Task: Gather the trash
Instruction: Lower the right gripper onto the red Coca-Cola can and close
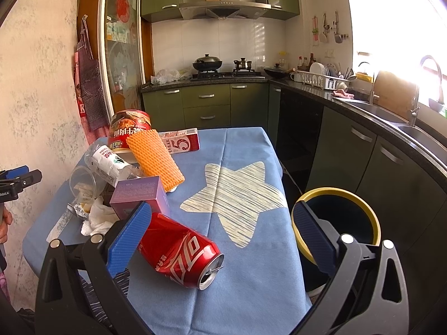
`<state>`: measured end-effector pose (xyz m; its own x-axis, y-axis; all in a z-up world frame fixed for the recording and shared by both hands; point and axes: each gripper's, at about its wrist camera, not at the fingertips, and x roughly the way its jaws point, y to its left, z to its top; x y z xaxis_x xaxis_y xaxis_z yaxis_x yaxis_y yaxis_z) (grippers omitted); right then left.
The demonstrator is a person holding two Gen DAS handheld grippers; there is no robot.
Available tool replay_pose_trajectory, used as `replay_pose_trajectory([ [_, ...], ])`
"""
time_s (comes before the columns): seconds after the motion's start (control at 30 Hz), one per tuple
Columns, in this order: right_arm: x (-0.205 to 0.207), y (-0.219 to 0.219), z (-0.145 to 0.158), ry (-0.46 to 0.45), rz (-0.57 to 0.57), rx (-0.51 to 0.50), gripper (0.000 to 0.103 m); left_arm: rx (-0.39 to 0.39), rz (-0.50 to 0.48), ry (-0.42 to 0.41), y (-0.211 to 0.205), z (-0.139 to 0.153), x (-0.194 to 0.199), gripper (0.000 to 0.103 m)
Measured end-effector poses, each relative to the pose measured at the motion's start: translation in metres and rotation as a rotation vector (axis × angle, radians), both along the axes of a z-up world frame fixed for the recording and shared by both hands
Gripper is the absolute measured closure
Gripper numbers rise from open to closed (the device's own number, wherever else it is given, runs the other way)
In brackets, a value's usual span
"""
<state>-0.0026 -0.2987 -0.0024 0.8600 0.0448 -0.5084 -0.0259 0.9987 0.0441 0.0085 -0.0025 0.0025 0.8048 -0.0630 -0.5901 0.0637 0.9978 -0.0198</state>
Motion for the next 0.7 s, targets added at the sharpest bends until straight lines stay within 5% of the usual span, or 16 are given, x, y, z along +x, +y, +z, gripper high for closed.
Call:
replay_pose_trajectory([
  [0.7,0.05,0.021,-0.017,0.151,0.134,-0.02,0.006,0.001,0.019,-0.014,0.024,0.0,0.077,0.004],
])
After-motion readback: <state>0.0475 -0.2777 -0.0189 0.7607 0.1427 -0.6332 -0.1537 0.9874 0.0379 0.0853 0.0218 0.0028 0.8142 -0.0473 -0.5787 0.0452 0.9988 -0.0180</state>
